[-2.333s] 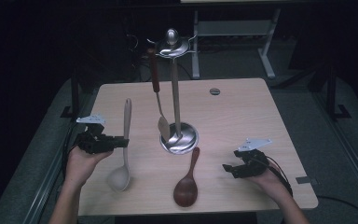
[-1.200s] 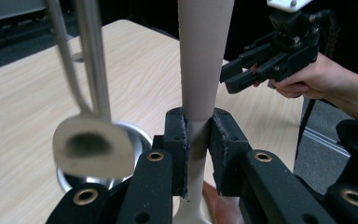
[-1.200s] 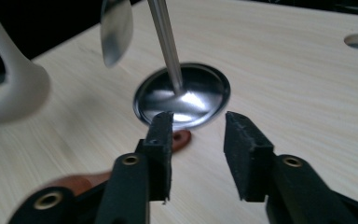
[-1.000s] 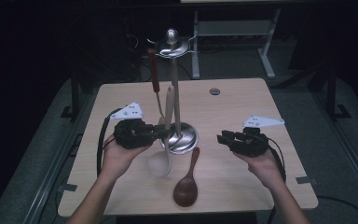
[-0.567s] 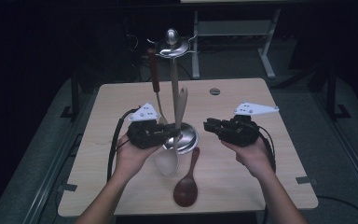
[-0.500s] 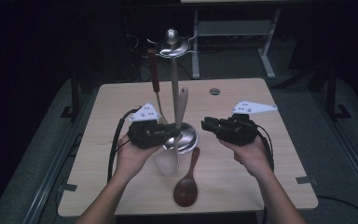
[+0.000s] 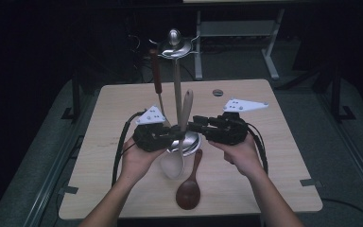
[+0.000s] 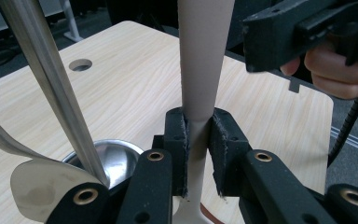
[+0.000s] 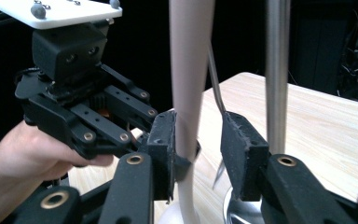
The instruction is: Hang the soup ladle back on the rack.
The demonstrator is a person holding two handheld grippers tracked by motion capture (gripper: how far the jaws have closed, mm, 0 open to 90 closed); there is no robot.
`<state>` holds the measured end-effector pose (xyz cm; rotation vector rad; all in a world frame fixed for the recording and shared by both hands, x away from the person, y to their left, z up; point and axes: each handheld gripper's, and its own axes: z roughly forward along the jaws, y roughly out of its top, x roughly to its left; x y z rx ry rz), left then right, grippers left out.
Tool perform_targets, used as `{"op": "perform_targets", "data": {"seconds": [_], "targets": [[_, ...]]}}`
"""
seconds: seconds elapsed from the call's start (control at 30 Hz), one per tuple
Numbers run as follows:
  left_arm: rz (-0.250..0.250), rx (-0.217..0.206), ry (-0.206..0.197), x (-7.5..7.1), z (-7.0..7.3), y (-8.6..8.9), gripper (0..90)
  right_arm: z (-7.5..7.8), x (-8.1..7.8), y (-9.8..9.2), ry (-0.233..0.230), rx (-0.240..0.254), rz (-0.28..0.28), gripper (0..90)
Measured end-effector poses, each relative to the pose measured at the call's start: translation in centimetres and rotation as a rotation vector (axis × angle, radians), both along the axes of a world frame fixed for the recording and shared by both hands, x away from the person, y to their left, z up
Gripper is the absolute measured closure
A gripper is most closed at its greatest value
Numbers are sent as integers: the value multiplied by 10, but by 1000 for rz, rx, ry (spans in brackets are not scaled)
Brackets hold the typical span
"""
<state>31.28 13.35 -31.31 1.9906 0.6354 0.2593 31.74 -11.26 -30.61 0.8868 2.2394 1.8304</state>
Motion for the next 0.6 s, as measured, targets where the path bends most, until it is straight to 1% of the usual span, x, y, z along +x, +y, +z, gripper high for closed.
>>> {"op": "perform_targets", "data": {"seconds": [0.17, 0.27, 0.37, 0.47, 0.57, 0.6], "targets": [[3, -4, -4, -2, 1, -1, 779, 2, 2, 10, -2, 10, 10, 633], [5, -5, -6, -2, 1, 0, 778, 1, 4, 15, 7, 11, 13, 630], [9, -7, -8, -3, 0, -1, 779, -1, 5, 20, 9, 0, 10, 635], [14, -6, -13, -4, 0, -1, 778, -3, 5, 23, 13, -6, -4, 677], [18, -2, -9, -4, -1, -1, 778, -4, 6, 23, 18, 3, -5, 744], [17, -3, -10, -3, -2, -1, 778, -4, 5, 24, 15, 0, -10, 748]]}}
